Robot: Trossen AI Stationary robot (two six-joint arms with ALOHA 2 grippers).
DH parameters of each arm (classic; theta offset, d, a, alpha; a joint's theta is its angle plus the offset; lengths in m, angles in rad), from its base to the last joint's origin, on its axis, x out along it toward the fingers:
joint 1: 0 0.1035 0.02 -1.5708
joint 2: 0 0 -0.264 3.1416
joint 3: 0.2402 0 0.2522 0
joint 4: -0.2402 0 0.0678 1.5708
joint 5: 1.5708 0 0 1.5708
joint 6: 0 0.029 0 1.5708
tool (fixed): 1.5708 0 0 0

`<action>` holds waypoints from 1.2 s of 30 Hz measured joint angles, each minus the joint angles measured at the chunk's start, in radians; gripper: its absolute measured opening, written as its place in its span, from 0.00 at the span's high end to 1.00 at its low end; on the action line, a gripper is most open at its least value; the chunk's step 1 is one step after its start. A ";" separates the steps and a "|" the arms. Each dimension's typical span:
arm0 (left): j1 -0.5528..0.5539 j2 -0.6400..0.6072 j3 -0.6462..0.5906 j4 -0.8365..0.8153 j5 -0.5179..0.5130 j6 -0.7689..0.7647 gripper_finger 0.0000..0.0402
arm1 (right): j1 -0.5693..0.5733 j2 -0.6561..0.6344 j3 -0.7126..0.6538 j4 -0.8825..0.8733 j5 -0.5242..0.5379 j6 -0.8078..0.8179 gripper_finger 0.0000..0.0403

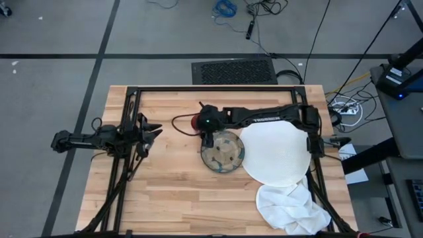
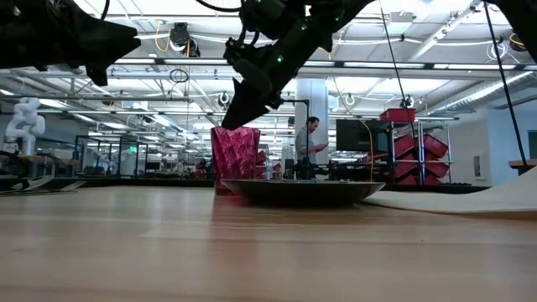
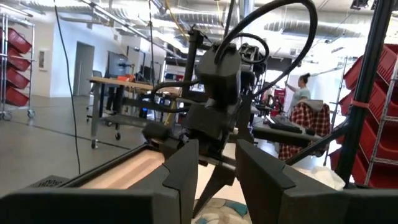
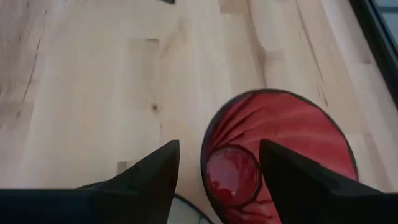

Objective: Set table place
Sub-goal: Put the red glass to the top right of the table

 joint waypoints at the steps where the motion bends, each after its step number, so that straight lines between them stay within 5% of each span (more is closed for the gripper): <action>1: 0.000 0.000 0.000 0.000 0.000 0.000 0.77 | 0.000 0.008 0.000 -0.010 0.000 -0.004 0.48; 9: 0.000 0.000 0.000 -0.008 0.017 -0.001 0.77 | 0.001 0.048 0.000 0.015 0.000 -0.035 0.50; 31: 0.000 0.000 0.000 -0.021 0.017 -0.051 0.77 | 0.001 0.049 -0.001 0.035 -0.001 -0.047 0.97; 36: 0.000 0.000 0.000 -0.021 0.017 -0.051 0.77 | -0.002 0.032 0.045 -0.091 0.000 -0.045 0.99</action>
